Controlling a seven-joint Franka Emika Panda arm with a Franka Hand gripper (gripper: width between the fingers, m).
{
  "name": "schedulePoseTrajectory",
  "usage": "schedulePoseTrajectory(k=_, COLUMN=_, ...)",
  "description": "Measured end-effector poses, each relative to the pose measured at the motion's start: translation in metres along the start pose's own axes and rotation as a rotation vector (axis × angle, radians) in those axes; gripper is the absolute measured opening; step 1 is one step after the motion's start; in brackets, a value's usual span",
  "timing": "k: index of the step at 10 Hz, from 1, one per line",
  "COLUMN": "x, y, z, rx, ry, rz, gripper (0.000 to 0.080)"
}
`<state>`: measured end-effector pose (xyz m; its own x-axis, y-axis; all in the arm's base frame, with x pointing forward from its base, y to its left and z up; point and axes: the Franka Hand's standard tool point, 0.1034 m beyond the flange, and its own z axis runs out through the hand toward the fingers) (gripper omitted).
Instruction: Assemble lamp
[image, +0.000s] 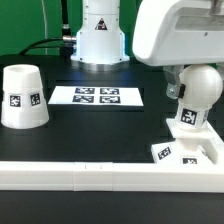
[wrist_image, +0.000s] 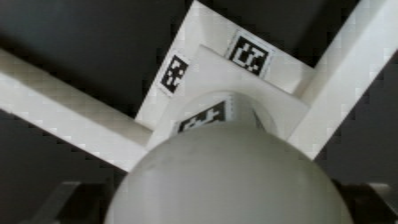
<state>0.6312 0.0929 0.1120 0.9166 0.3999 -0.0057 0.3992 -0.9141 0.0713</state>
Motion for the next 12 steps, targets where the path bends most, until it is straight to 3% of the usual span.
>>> schedulePoseTrajectory(k=5, x=-0.0052, y=0.0008, z=0.0014, rx=0.02, ry=0.005, rz=0.415, gripper=0.0576)
schedulePoseTrajectory(k=9, x=-0.0065, y=0.0021, z=0.0017, rx=0.07, ry=-0.014, rz=0.826, gripper=0.0576)
schedulePoseTrajectory(k=12, x=-0.0069, y=0.001, z=0.0015, rx=0.094, ry=-0.043, rz=1.108, gripper=0.0576)
